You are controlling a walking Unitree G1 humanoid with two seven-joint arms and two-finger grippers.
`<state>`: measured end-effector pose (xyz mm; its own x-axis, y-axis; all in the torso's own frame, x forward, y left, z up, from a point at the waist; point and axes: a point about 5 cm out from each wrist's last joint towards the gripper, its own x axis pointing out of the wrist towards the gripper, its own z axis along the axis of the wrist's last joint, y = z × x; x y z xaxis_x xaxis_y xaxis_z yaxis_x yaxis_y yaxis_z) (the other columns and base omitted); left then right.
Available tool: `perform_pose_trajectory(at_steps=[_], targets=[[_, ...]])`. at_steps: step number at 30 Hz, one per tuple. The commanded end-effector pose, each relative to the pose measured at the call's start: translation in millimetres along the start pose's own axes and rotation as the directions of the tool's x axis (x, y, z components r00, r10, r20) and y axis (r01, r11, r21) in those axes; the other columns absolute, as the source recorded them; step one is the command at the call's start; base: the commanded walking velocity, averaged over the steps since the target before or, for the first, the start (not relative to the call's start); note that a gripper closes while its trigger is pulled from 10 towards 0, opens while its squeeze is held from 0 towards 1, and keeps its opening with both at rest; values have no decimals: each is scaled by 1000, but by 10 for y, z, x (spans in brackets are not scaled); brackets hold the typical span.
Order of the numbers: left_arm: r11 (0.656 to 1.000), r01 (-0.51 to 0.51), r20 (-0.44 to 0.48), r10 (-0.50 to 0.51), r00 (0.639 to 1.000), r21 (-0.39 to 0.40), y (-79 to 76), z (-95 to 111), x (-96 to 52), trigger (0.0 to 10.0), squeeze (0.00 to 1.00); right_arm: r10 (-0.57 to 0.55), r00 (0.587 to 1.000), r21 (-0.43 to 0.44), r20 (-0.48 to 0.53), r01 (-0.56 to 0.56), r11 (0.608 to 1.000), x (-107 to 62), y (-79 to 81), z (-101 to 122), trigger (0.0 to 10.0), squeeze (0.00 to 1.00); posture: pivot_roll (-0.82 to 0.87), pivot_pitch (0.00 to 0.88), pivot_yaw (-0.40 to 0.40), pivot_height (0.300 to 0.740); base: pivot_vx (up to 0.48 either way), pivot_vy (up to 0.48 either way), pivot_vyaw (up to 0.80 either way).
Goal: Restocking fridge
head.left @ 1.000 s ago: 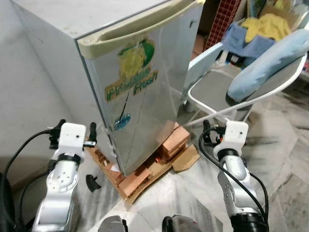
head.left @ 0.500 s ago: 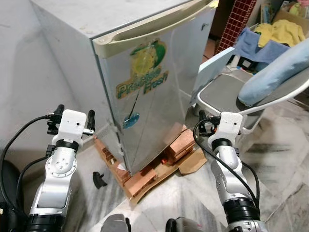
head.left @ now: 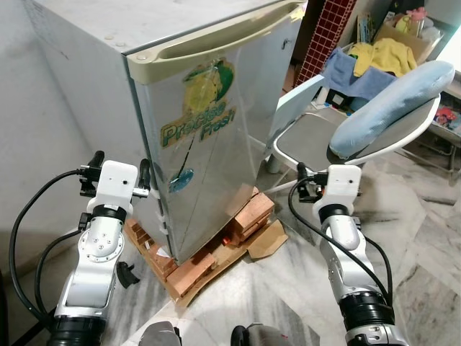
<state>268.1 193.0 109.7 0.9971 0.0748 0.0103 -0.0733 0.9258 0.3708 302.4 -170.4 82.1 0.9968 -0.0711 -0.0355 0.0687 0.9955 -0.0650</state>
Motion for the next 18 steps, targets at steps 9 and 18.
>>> perform_pose_trajectory(at_steps=[9,18], targets=[[999,-47,5,47,999,-3,-13,16,-47,10000,0,46,999,-18,-13,-46,999,14,28,-10,10000,0,152,14,-170,740,0,0,0],[999,32,23,-33,999,42,-80,90,60,10000,0,-51,999,13,0,51,999,-49,-68,-39,10000,0,119,0,-62,740,0,0,0]])
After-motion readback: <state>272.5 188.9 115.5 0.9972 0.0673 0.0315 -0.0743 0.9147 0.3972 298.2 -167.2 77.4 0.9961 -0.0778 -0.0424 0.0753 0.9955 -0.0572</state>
